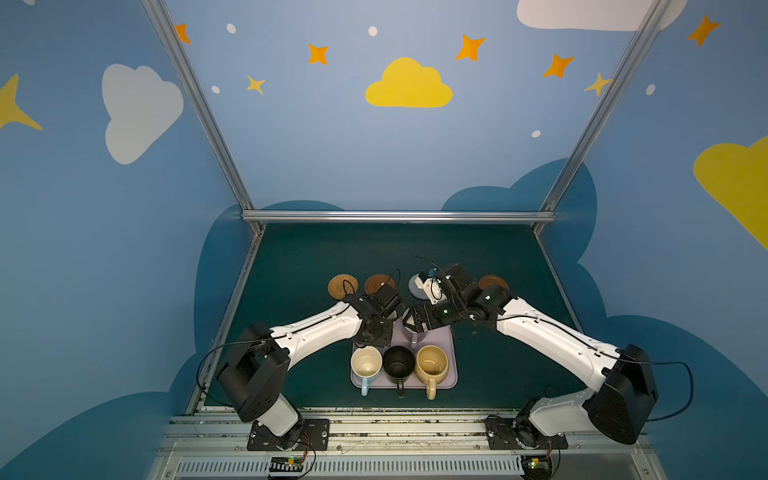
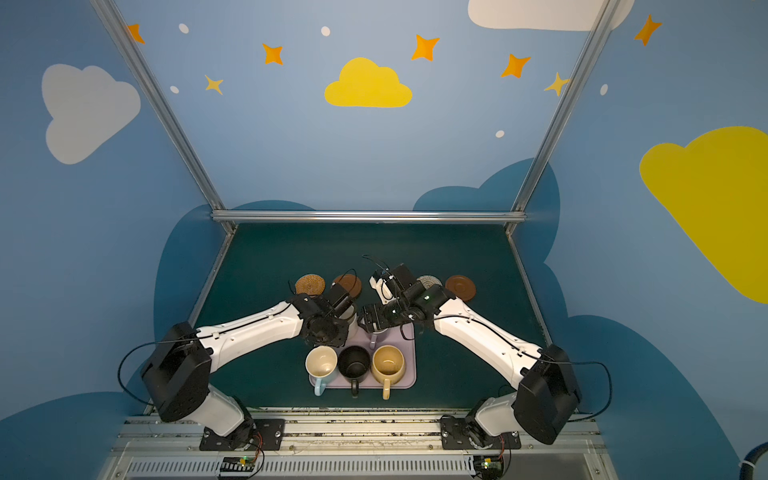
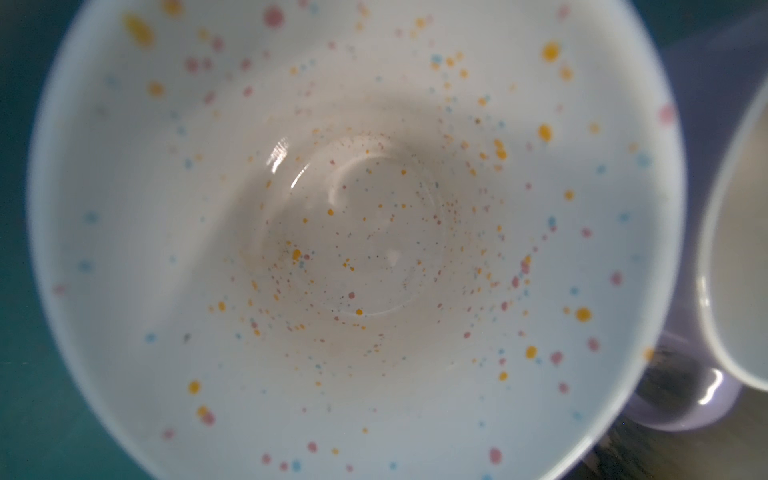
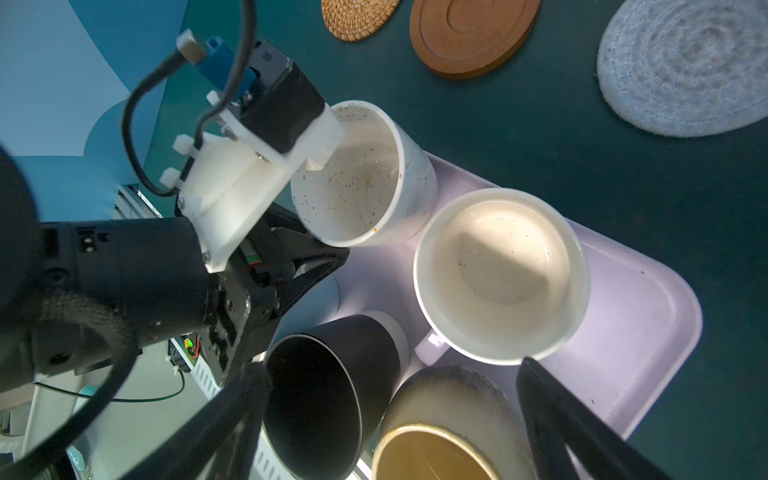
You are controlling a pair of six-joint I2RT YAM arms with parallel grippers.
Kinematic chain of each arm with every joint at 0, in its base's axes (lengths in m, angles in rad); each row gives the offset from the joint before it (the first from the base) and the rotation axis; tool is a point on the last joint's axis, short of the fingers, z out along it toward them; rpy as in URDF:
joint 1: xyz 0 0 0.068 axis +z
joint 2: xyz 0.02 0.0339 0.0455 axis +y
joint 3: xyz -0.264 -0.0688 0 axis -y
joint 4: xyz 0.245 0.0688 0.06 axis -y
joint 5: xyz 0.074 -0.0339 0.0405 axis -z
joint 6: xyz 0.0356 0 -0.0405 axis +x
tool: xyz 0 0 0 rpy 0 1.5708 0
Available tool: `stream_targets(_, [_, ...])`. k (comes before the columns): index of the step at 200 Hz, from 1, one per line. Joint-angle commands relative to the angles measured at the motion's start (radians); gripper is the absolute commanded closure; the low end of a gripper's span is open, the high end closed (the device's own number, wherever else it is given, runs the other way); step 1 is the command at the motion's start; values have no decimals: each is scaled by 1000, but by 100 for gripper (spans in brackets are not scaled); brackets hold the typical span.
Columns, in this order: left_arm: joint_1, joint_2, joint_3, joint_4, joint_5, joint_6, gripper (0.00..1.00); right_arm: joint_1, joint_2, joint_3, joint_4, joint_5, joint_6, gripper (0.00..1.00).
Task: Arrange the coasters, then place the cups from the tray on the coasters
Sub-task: 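Lower the left gripper onto the white speckled mug rim and close, then lift the speckled mug with the left gripper toward the far coaster row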
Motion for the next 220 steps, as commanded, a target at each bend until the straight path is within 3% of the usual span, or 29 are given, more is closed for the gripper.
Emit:
stream_targets(1, [0,4,35,2,-13,16,87,2,-21,-11,8,0,8,7])
stream_targets(32, [1,-17,56,-16,-31,22,97,2,-35,-14,25,-13,3,7])
stream_targets(79, [3,-54,80,-28,-29,27,97,6,-73,-42,105,-89,-11,7])
stream_targets(159, [20,-92,142,-94,-86,43,97,6,-84,-31,115,-61,-12,7])
stream_targets(220, [98,-102,207,-118,-104,91,97,7,-50,40,155,-56,-21,7])
